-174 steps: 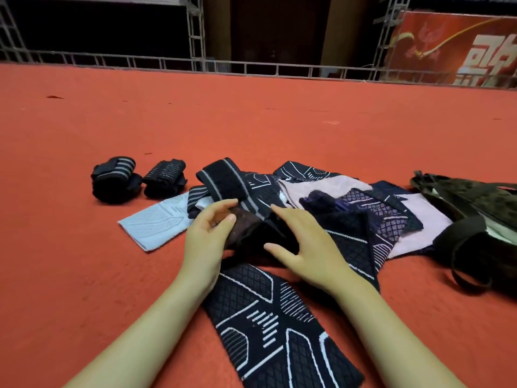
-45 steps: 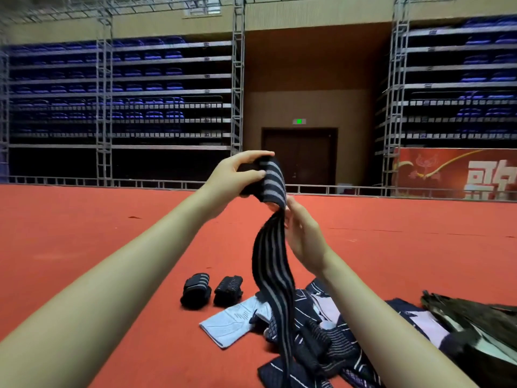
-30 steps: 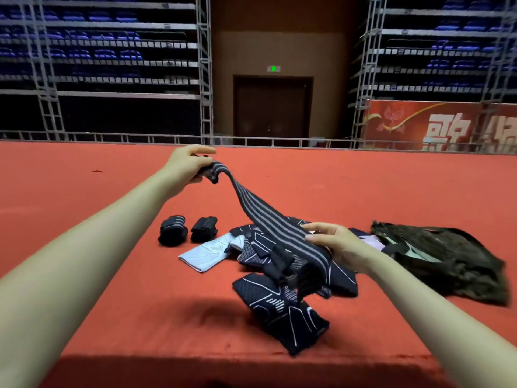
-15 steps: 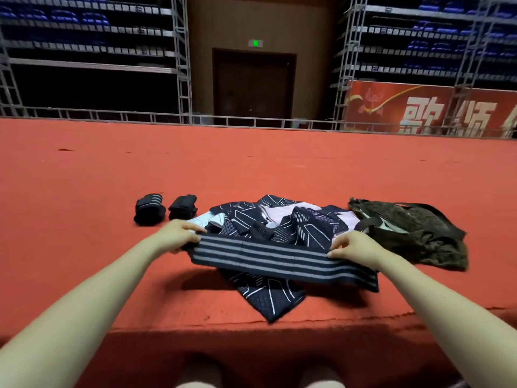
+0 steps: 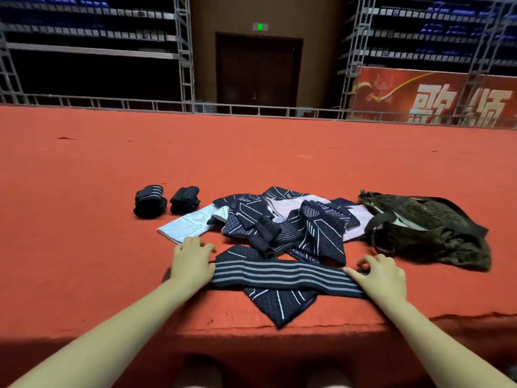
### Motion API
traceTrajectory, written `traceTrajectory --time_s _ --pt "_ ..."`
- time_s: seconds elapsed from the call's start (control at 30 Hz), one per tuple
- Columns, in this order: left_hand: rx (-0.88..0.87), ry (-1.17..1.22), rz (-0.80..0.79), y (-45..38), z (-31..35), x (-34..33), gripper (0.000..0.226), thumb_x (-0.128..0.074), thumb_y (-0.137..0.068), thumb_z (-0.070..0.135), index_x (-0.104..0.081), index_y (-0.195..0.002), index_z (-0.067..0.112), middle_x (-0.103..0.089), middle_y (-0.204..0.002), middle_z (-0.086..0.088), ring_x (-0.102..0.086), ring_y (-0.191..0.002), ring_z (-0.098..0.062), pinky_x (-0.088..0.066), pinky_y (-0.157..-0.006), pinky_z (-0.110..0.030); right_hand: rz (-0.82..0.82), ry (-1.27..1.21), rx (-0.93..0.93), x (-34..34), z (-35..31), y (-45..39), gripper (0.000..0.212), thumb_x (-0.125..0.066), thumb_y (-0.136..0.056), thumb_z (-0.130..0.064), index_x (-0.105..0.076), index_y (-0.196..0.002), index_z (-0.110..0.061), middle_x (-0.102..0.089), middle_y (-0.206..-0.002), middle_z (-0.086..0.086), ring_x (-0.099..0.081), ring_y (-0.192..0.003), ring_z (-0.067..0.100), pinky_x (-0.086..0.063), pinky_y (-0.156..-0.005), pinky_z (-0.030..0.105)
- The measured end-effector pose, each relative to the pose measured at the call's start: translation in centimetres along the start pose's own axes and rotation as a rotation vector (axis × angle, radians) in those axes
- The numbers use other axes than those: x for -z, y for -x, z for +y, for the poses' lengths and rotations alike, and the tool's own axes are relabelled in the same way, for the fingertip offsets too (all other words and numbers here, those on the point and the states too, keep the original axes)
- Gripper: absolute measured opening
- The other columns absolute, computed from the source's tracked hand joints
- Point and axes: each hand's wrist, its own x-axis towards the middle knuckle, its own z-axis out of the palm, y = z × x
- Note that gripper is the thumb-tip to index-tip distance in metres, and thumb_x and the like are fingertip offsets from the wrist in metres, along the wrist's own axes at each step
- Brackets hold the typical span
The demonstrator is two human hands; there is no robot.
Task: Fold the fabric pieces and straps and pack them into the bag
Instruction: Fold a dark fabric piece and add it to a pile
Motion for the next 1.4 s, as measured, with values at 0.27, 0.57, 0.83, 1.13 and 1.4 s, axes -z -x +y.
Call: traceTrajectory --time_s 0.27,0.57,0.83,1.13,1.4 --pt "-0.46 0.448 -0.046 2.9 14.5 -0.6 0.042 -0.053 -0.087 0.028 -0.055 -0.128 0.022 -0.048 -0.126 -0.001 -0.037 -0.124 -0.02 -0.034 -0.104 -0.034 0.022 -0.308 -0.24 -0.1 1.5 0.8 0.053 -0.076 -0.075 -0.027 -0.06 -0.122 -0.006 -0.059 -0.108 0.025 -0.051 -0.107 0.042 -0.041 -0.092 0.043" --pt "-0.555 0.398 -0.109 2.2 20.2 -5.4 0.056 -0.027 -0.083 0.052 -0.055 -0.128 0.033 -0.05 -0.134 0.006 -0.04 -0.126 -0.017 -0.029 -0.107 -0.037 -0.049 -0.832 -0.32 1.8 3.5 2.3 0.048 -0.072 -0.079 -0.007 -0.055 -0.124 -0.008 -0.064 -0.07 0.005 -0.059 -0.062 0.017 -0.045 -0.064 0.024" --pt "-0.344 0.743 -0.054 1.7 19.8 -5.0 0.032 -0.051 -0.092 0.022 -0.058 -0.123 0.023 -0.062 -0.111 0.004 -0.048 -0.11 -0.013 -0.034 -0.097 -0.023 -0.065 -1.122 -0.09 2.9 -2.7 3.9 0.036 -0.065 -0.085 -0.001 -0.057 -0.112 -0.024 -0.062 -0.066 0.0 -0.056 -0.059 0.002 -0.047 -0.063 0.019" --pt "-0.372 0.509 -0.016 2.2 19.9 -4.9 0.041 -0.05 -0.089 0.041 -0.054 -0.128 0.03 -0.057 -0.111 0.004 -0.046 -0.111 -0.019 -0.037 -0.099 -0.034 -0.101 -0.68 0.233 0.6 -3.3 4.4 0.046 -0.061 -0.073 0.013 -0.066 -0.099 -0.025 -0.062 -0.1 -0.006 -0.055 -0.094 0.004 -0.034 -0.085 0.002" --pt "-0.352 0.588 0.049 2.3 19.9 -5.4 0.03 -0.048 -0.085 0.043 -0.066 -0.1 0.026 -0.057 -0.103 0.007 -0.047 -0.107 -0.017 -0.038 -0.094 -0.03 -0.024 -0.657 -0.027 -0.5 -3.0 4.2 0.031 -0.068 -0.084 -0.014 -0.065 -0.115 -0.013 -0.064 -0.107 0.005 -0.058 -0.092 0.016 -0.038 -0.083 0.02"
